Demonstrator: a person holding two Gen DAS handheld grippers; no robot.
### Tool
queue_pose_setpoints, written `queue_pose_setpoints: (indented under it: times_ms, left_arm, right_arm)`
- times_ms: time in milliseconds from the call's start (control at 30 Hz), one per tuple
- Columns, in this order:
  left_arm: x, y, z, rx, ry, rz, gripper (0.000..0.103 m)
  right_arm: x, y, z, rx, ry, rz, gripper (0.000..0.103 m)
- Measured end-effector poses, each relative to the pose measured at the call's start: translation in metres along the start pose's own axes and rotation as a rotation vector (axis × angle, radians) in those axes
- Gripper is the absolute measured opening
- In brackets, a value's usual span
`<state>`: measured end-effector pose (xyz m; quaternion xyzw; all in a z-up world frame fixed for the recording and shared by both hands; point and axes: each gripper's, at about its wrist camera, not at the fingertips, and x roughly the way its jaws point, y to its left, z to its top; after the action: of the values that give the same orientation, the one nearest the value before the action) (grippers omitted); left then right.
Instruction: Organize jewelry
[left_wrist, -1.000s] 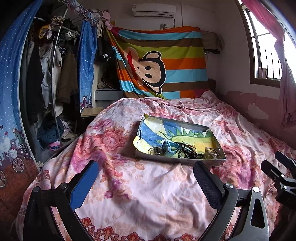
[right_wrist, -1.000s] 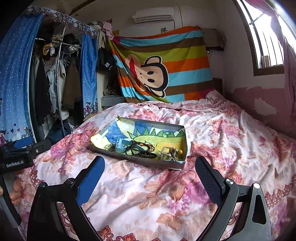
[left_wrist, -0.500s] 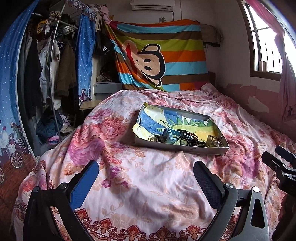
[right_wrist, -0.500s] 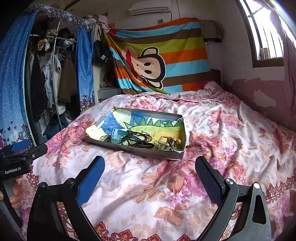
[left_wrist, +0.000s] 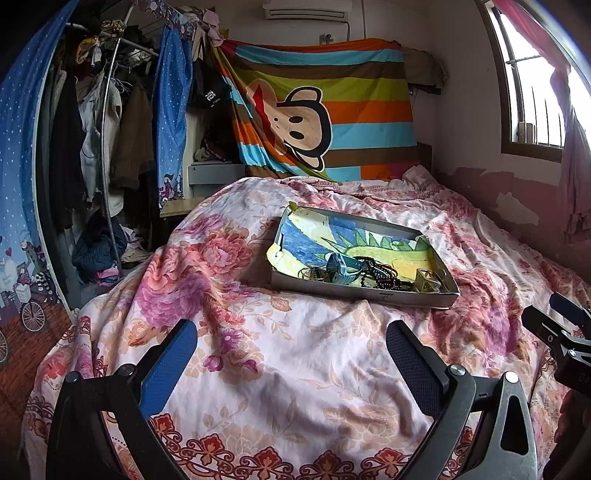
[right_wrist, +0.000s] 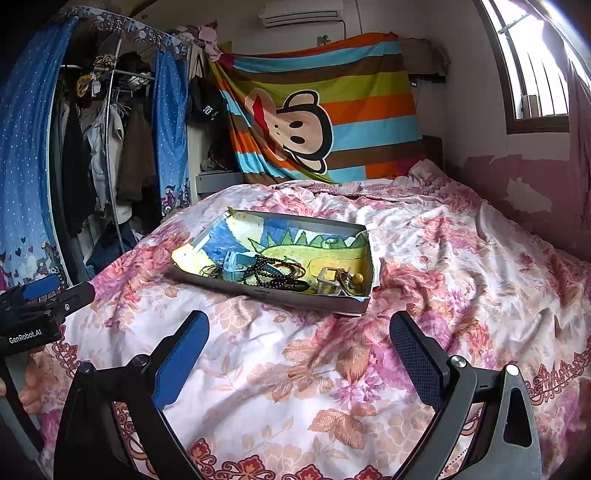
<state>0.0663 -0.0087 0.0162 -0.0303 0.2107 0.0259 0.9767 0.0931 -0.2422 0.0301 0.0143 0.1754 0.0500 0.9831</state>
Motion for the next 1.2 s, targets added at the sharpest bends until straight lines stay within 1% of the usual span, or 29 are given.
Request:
queue_pose_setpoints:
  times_ms: [1200]
  left_arm:
    - [0.0014, 0.0002, -0.0013, -0.001, 0.004, 0.000, 0.103]
  right_arm:
    - [0.0013, 0.0017, -0.0031, -0.003, 0.006, 0.003, 0.096]
